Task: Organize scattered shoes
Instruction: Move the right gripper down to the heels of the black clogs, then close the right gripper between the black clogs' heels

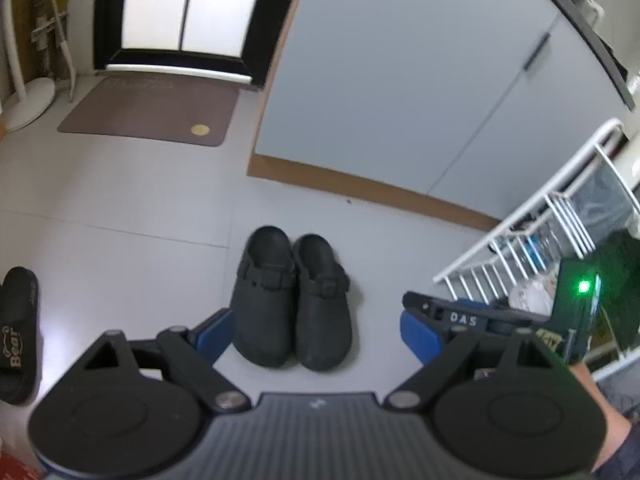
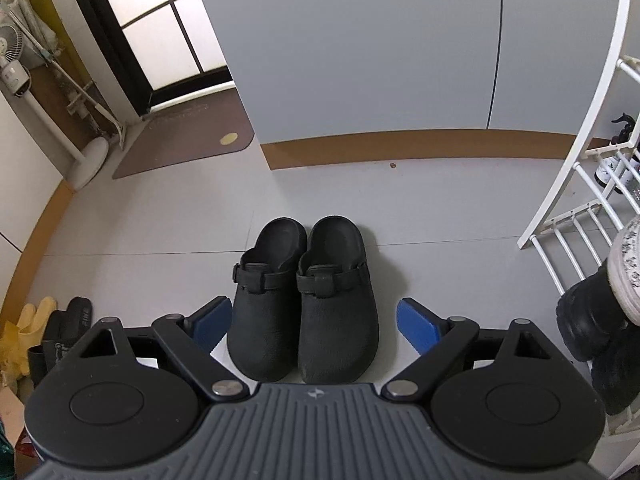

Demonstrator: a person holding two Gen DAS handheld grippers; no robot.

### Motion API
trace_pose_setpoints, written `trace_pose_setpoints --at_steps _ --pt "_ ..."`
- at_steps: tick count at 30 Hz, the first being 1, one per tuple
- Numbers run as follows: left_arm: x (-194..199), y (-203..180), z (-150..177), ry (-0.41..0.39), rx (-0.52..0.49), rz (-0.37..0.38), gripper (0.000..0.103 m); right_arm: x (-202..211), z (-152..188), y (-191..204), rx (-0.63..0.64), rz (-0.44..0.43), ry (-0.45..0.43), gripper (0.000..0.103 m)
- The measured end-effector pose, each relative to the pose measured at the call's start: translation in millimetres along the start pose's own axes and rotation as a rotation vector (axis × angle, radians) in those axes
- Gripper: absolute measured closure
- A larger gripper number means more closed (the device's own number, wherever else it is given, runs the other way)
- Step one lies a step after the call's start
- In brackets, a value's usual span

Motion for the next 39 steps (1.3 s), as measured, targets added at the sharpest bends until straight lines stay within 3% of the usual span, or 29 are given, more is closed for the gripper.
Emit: trace_pose_setpoints --at_steps 5,12,15,19,27,39 --pt "-29 26 1 -0.005 0.067 -0.001 0.01 -23 -16 -1 0.003 -0.012 -0.003 0.016" --pt "-65 58 14 -0.008 0.073 0.01 0.009 -59 -21 -10 -0.015 -0.003 -0.007 0.018" --pt "-73 68 19 -0.024 0.066 -0.008 0.009 -77 -16 -19 -0.062 0.004 -0.01 0.026" --pt "-81 78 27 -0.021 0.085 -0.009 0.009 -99 -7 -26 -0.102 0.012 0.004 0.047" --pt "-83 89 32 -0.019 0.105 -0.026 0.009 -127 -8 -17 -0.086 -0.044 0.084 0.053" --pt "-86 113 35 -0.017 0.144 -0.034 0.009 -161 -37 -5 -0.088 -0.043 0.171 0.055"
Point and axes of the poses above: each gripper's, at about its wrist camera, not at the fingertips, and x roughly against the way its jaws point, y to its left, z to its underside, the point moved 9 cm from there along -x, roughly the way its jaws point, and after that the axes turned 12 degrees about y, right-handed, at the moved point
